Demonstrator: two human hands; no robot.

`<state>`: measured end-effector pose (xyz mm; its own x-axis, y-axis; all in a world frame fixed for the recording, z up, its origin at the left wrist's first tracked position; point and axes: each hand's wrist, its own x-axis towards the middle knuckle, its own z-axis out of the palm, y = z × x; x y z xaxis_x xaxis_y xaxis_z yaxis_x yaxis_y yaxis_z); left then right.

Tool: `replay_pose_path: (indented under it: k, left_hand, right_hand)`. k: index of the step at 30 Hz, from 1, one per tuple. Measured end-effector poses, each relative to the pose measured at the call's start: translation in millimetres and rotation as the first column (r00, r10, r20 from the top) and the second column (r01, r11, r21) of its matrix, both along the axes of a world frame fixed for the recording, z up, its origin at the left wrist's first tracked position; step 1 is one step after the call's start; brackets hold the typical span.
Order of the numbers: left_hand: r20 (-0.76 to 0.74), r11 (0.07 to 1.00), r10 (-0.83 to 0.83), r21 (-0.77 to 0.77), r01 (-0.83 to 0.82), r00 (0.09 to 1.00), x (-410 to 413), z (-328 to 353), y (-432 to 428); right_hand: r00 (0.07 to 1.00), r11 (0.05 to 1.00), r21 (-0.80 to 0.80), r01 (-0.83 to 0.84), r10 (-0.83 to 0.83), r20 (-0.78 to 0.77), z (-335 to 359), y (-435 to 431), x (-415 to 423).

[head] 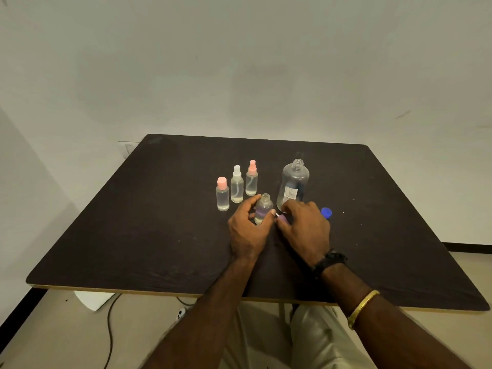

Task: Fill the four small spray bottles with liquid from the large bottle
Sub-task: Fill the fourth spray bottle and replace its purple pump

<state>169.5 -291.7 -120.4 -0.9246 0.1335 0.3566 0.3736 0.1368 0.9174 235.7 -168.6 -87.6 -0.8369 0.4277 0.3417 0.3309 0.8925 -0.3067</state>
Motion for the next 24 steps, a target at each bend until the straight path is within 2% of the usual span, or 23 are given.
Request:
replay_pose_path:
  k: [7, 11, 16, 24]
  left_hand:
    - [0.010, 0.999, -0.013, -0.041, 0.014, 1.000, -1, 0, 0]
    - [0.001, 1.000, -0.002, -0.021, 0.002, 1.000, -1, 0, 1]
    - [0.003, 1.000, -0.009, -0.003, 0.009, 1.000, 0, 0, 0]
    - [0.029, 0.999, -0.018, -0.042, 0.020, 0.999, 1, 1, 0]
  right_hand:
    - [0.997, 0.998, -0.040, 0.038, -0.035, 0.068, -7, 0, -2]
    - [0.992, 0.995, -0.097, -0.005, -0.007, -0.124, 2, -1, 0]
    - [0.919, 0.989, -0.144, -0.044, -0.017, -0.393, 16, -1, -5]
    - [0.791, 0.975, -0.165, -0.152, 0.019, -0.612, 31, 5, -8]
